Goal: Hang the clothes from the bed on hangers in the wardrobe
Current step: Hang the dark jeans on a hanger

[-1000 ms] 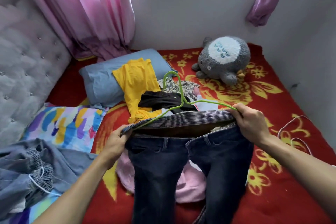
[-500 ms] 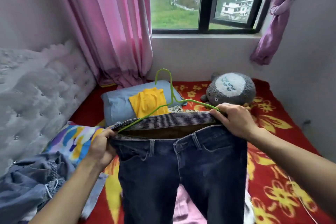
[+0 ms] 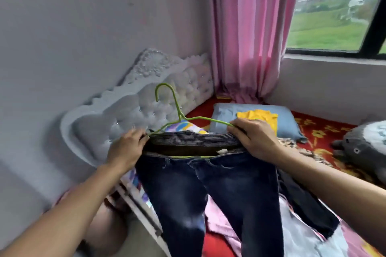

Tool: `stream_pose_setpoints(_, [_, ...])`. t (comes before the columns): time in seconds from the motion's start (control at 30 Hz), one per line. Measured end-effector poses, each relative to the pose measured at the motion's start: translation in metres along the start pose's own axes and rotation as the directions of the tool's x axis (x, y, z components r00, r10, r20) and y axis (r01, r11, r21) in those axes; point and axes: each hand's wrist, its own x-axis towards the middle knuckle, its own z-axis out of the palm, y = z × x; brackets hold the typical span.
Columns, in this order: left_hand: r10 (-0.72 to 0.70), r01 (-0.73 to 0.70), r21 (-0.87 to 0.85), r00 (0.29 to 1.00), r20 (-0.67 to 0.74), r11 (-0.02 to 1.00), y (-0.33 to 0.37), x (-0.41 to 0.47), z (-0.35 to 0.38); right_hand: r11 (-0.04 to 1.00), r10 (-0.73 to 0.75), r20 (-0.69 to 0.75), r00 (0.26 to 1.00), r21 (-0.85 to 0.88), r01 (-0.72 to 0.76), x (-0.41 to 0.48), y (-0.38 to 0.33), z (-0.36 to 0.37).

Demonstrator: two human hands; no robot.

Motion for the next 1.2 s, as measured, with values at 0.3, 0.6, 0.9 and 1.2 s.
stream_pose_setpoints(0.3, [-0.122,0.223,0.302,0.939,-0.320,0.927,-0.121,-0.163,-0.183,0.891,-0.251,0.488,0.836,0.455,0.002,0.070,-0.196,0.029])
stream_pose_setpoints(0.6, [-0.378,0.514,0.290,0.827,-0.416,0.807,-0.250,-0.323,-0.314,0.566,-0.557,0.546,0.626,0.801,-0.194,0.067,-0.483,0.078])
stream_pose_setpoints(0.9, [-0.643,0.693,0.380,0.717,-0.269,0.613,-0.393,-0.470,-0.399,0.597,-0.432,0.640,0.635,0.731,-0.331,0.062,-0.671,0.166])
stream_pose_setpoints(1.2, [-0.760,0.752,0.406,0.624,-0.184,0.519,-0.469,-0.492,-0.413,0.401,-0.407,0.796,0.448,0.597,-0.695,0.098,-0.789,0.231])
